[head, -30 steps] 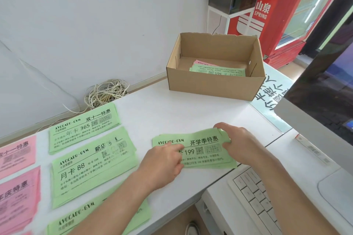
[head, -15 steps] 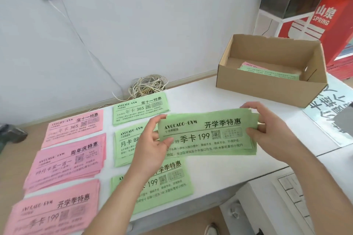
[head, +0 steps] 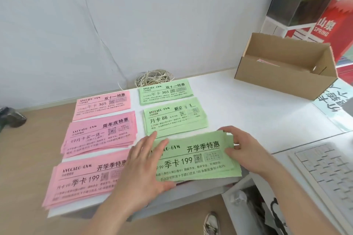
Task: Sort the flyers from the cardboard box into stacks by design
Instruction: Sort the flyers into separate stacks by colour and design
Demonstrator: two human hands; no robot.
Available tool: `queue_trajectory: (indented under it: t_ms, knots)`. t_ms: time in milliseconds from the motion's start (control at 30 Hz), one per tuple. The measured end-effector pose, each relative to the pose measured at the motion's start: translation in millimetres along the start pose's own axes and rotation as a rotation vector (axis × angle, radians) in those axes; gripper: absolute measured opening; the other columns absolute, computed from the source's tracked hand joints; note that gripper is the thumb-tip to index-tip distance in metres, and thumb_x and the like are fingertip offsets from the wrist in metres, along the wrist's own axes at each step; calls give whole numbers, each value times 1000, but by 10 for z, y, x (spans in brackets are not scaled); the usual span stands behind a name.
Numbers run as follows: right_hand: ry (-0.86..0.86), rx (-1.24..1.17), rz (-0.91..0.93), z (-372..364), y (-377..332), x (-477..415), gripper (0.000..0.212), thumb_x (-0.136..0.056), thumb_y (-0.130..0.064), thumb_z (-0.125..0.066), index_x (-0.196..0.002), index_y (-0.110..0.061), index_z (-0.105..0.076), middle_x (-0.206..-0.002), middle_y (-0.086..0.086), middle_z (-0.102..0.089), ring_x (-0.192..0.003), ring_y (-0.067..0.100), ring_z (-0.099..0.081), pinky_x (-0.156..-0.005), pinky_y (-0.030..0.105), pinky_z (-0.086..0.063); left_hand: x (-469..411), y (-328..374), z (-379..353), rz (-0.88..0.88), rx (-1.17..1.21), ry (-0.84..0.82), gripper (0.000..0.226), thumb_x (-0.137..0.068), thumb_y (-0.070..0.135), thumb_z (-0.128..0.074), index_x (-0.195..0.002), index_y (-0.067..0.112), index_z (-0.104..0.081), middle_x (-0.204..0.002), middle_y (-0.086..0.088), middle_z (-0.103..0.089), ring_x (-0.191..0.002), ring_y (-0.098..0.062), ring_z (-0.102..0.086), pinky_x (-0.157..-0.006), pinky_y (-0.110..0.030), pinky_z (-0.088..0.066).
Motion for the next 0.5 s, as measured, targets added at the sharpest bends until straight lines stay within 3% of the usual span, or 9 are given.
queue_trajectory:
  t_ms: [100,233,300,433,500]
  knots:
    - [-8,39,-34,-101,56,-32,52,-84,8,-43,-111,-35,-54,-101,-5,-67,-89,12,-69,-74,37,-59,-25,53,-144,-92,-134,-138,115,-70,76,-54,-142,38,27,-147,10,38,-137,-15,33,-113,-41,17]
    - [-52,142,-57,-202,54,-159,54,-84,7,-37,-114,-35,-50,-101,-3,-67,-83,12,-68,-59,27,-55,-222,53,-305,-138,-148,-176,113,-72,71,-59,-145,36,21,-156,3,22,-141,-22,26,-116,-45,13]
    - [-38,170,-63,-234,45,-247,55,-84,6,-35,-117,-36,-49,-103,-3,-67,-85,16,-68,-59,31,-55,-324,40,-358,-154,-172,-198,113,-72,68,-60,-146,36,18,-158,0,15,-143,-24,20,-116,-47,11]
    - [0,228,-87,-312,64,-416,58,-84,1,-40,-127,-38,-41,-109,0,-62,-93,19,-64,-73,38,-58,-481,6,-432,-152,-196,-236,108,-73,66,-60,-147,35,13,-159,-4,5,-145,-29,9,-117,-49,7]
    - [33,356,-76,-350,87,-449,64,-85,-14,-55,-137,-41,-30,-124,1,-53,-111,22,-55,-89,41,-52,-513,-19,-466,-142,-202,-258,105,-74,64,-60,-148,35,9,-159,-5,2,-145,-30,5,-116,-50,6]
Point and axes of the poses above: each hand's wrist, its own x-axis away from the middle knuckle, its own z-axis out of the back of the hand, y = z × x, the point moved 3 cm from there along -x, towards the middle knuckle
